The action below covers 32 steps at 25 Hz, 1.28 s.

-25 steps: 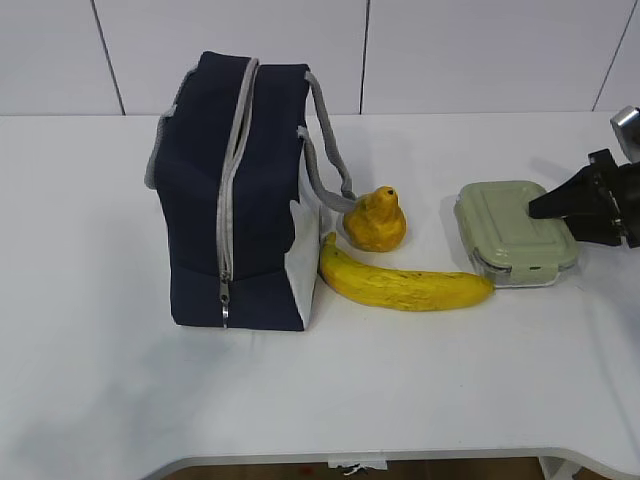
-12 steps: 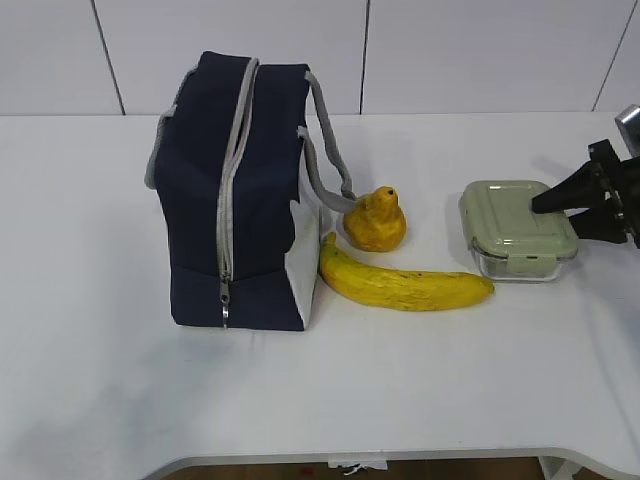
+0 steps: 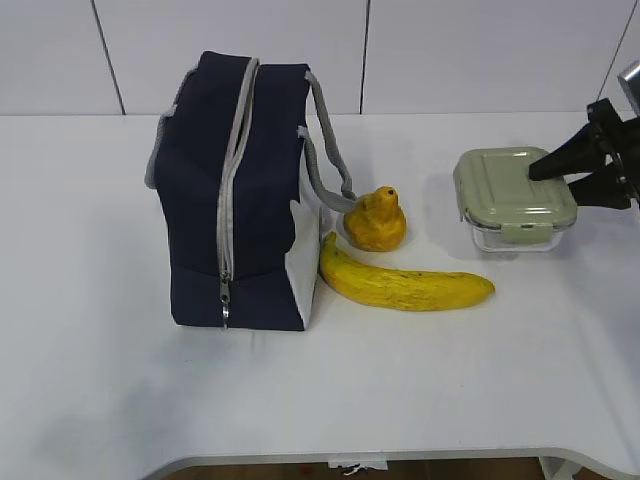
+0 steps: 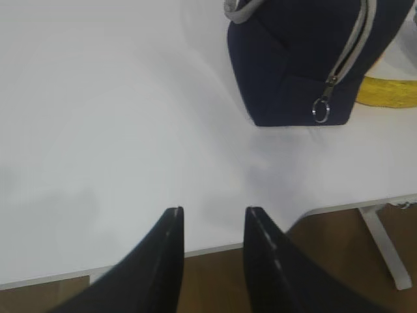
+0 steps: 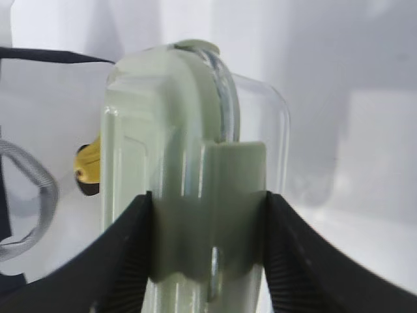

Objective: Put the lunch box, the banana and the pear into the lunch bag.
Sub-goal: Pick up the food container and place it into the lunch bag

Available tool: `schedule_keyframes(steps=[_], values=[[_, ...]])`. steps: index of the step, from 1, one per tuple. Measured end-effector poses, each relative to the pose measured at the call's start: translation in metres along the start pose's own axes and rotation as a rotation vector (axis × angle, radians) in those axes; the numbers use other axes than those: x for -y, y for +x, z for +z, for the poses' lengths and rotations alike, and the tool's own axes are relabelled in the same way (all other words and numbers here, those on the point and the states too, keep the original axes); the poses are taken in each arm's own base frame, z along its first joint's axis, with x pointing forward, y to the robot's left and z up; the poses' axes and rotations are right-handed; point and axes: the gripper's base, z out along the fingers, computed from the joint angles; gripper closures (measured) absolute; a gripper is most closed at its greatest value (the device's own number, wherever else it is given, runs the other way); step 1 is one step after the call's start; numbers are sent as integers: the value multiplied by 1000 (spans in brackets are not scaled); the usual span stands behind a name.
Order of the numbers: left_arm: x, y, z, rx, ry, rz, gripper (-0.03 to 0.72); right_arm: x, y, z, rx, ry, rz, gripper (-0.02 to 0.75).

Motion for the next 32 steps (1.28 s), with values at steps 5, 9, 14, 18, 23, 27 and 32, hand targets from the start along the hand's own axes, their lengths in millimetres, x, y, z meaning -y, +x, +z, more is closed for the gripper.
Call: schedule_keyframes(steps=[5, 9, 14, 18, 23, 27, 32], values=[[8, -27, 11, -62, 73, -66, 448, -31, 3, 1, -6, -12, -42, 366], [12, -52, 16, -65, 111, -106, 448, -58, 6, 0, 3, -35, -86, 366], [14, -95, 55, -208, 144, -192, 437, -84, 9, 1, 15, -86, -112, 366], [14, -132, 80, -207, 163, -162, 374, -114, 7, 6, 14, -123, -162, 366], [16, -167, 119, -262, 227, -144, 359, -146, 5, 13, 7, -171, -220, 366], [15, -184, 169, -347, 301, -160, 358, -172, 5, 17, 10, -225, -263, 366], [14, -200, 227, -404, 400, -187, 357, -192, 11, 26, -19, -264, -281, 366]])
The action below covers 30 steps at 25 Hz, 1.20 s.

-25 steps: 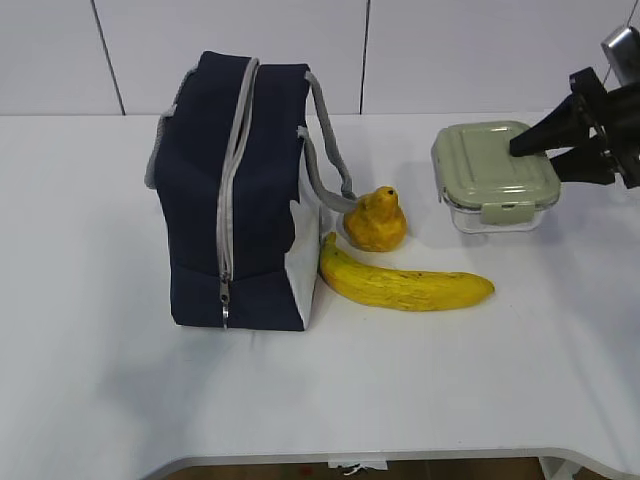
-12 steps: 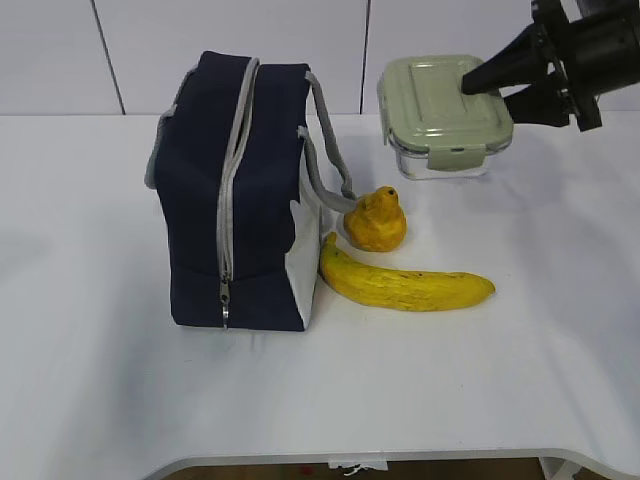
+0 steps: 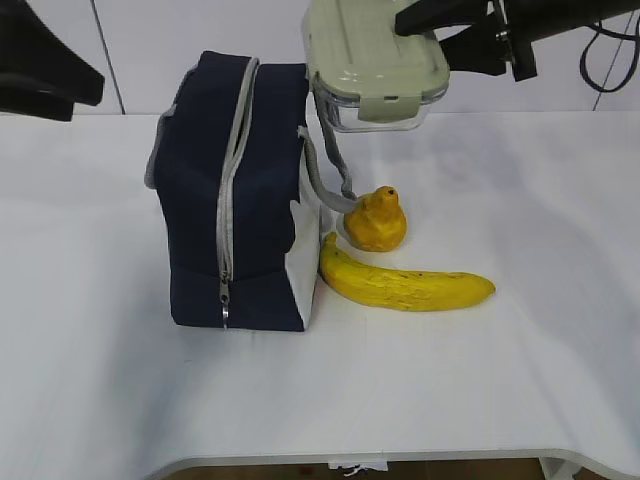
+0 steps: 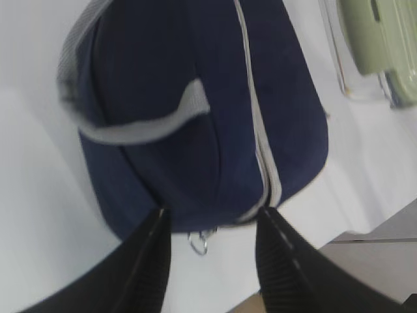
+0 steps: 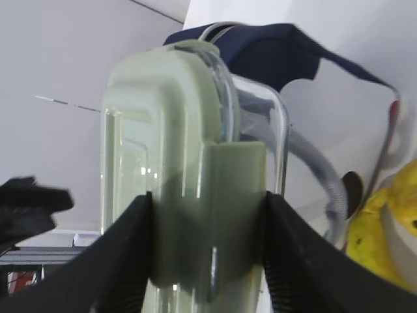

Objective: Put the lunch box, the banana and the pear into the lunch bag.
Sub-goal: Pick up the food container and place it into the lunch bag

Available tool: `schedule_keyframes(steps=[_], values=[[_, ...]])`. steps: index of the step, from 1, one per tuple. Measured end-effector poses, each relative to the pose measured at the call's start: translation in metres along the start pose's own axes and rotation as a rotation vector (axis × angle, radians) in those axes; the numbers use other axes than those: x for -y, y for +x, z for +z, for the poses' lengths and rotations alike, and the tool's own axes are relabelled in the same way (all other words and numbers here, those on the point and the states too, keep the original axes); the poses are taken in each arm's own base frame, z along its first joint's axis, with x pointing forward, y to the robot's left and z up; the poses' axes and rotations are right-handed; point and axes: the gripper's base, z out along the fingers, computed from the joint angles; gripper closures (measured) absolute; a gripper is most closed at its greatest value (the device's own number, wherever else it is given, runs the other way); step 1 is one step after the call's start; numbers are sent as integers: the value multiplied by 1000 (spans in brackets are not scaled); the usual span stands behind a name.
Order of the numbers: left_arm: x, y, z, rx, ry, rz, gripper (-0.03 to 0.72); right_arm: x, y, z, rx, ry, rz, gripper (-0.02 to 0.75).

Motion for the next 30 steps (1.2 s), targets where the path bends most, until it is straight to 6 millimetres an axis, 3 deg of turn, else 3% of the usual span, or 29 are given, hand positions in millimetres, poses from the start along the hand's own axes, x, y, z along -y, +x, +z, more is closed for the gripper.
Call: schedule_keyframes(steps=[5, 10, 19, 22, 23, 25, 27, 30], values=[[-20, -25, 38, -74, 39, -30, 303, -14, 7, 18, -41, -33, -13, 366], [-23, -48, 56, -96, 123, -48, 263, -25, 12, 38, -63, -91, 0, 366], [-47, -43, 97, -246, 181, -123, 293, -25, 10, 54, -21, -92, 22, 366], [-50, -41, 102, -270, 196, -140, 304, -26, 9, 55, -7, -96, 27, 366], [-51, -40, 103, -274, 200, -143, 379, -27, 9, 56, -3, -99, 28, 366], [-49, -43, 102, -268, 208, -140, 399, -29, 9, 58, 2, -111, 33, 367], [-47, -46, 100, -256, 217, -137, 393, -30, 9, 57, 9, -113, 37, 367], [-43, -51, 97, -238, 227, -125, 279, -29, 8, 58, 15, -110, 37, 367]])
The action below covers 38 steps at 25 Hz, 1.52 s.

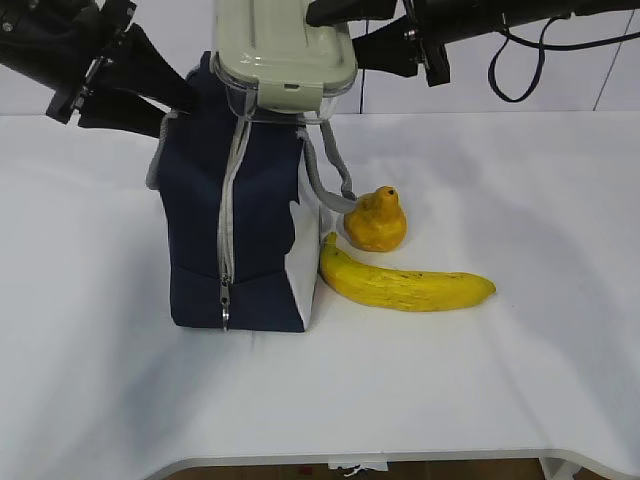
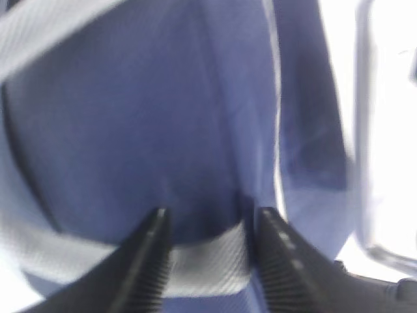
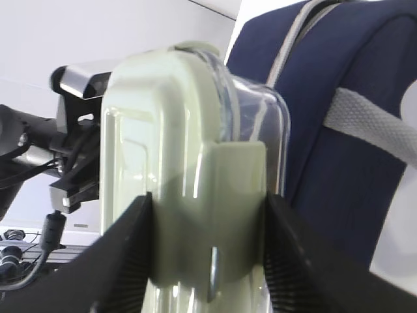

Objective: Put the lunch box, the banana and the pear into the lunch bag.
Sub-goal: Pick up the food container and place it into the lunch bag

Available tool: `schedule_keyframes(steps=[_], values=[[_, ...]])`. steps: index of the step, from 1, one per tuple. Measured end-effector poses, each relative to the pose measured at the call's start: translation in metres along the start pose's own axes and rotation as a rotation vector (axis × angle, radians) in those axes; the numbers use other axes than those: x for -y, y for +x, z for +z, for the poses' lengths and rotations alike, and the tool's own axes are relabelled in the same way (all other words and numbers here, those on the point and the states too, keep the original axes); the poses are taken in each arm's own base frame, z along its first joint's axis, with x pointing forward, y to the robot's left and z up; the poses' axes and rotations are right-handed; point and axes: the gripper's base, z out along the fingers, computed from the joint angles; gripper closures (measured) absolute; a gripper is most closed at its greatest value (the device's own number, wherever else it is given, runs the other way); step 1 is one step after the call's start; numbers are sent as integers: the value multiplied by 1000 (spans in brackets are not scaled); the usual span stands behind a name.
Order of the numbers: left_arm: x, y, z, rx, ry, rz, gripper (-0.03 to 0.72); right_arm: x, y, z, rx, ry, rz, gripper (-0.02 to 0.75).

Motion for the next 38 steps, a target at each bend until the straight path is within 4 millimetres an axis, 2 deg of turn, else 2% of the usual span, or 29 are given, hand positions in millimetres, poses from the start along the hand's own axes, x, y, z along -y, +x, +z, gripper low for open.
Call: schedule_keyframes(steps=[4, 7, 11, 15, 18, 23, 28, 32, 38], values=[[0, 0, 4, -10, 2, 2, 233, 1, -1, 0, 12, 7, 0, 367], [3, 2, 17, -45, 5, 11, 256, 1, -2, 0, 22, 6, 3, 367], [7, 6, 27, -80, -5, 35, 428, 0, -3, 1, 37, 4, 7, 367], [6, 7, 28, -90, -21, 43, 661, -1, -2, 3, 33, 2, 6, 367], [4, 7, 27, -91, -30, 45, 680, -3, -2, 6, 39, 4, 4, 367], [4, 7, 27, -91, -32, 46, 683, -5, 4, 22, 21, 5, 1, 367], [-1, 5, 22, -81, -39, 35, 683, 23, 9, 39, -24, 53, 32, 367], [-9, 3, 14, -64, -47, 17, 683, 44, 11, 43, -42, 161, 5, 367], [-11, 3, 11, -62, -48, 12, 683, 58, 6, 44, 14, 243, 15, 367]])
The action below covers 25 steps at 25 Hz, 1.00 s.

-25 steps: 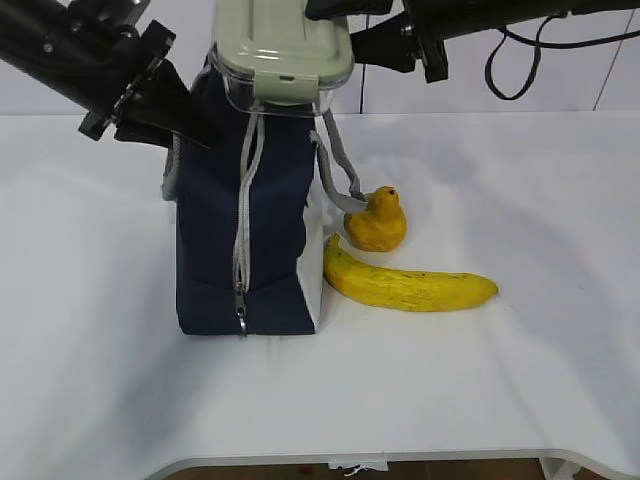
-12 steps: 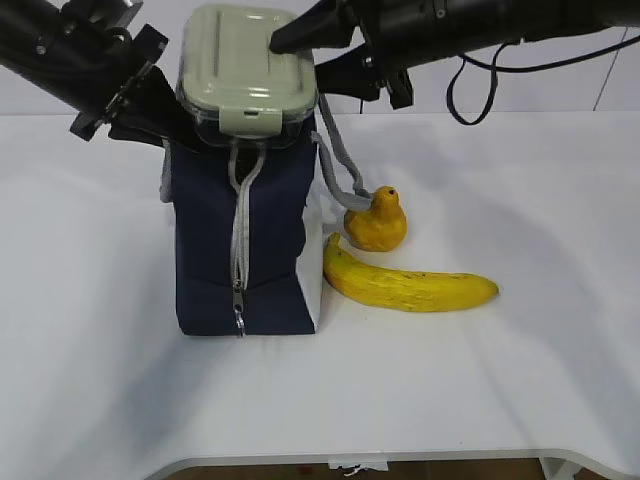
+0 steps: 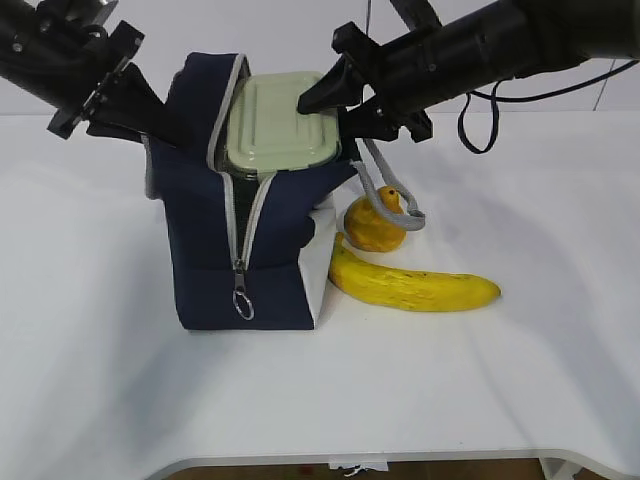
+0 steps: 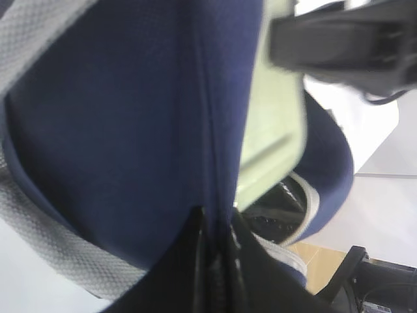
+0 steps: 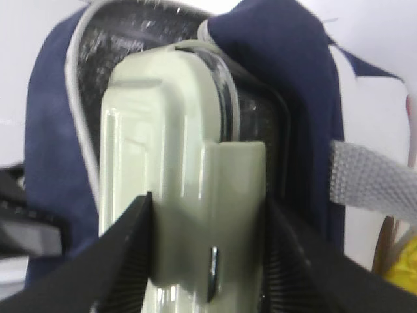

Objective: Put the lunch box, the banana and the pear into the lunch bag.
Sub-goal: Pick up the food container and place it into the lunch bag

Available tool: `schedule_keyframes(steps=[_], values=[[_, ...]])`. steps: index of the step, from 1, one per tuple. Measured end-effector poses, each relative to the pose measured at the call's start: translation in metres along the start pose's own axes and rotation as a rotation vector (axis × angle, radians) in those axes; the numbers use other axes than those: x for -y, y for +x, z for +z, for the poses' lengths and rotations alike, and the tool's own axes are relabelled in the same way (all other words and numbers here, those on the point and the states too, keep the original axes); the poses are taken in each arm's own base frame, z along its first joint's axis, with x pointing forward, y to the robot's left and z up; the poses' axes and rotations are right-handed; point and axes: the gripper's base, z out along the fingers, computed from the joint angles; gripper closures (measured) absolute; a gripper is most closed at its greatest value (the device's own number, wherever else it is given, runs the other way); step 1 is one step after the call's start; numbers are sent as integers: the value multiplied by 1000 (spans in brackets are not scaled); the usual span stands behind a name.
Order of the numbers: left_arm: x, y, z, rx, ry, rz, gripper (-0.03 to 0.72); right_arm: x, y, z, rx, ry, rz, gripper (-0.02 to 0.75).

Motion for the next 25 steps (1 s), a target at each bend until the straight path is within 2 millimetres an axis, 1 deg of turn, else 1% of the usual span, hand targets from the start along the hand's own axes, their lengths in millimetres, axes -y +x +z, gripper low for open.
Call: schedule_keyframes(steps=[3, 8, 11, 13, 17, 22, 25], values=[[0, 0, 0, 0, 0, 2, 683, 3, 0, 9, 9, -29, 48, 367], [0, 0, 0, 0, 0, 2, 683, 11, 11, 40, -11, -57, 95, 367], [0, 0, 0, 0, 0, 2, 683, 21, 18, 55, -29, -52, 109, 367], [1, 0, 1, -1, 1, 3, 683, 31, 20, 64, -37, -41, 129, 367], [3, 1, 3, -7, 3, 8, 683, 50, 24, 77, -40, -12, 152, 367], [8, 2, 7, -19, 8, 20, 683, 58, 26, 86, -41, -21, 170, 367], [8, 2, 8, -20, 8, 21, 683, 60, 26, 87, -42, -21, 170, 367]])
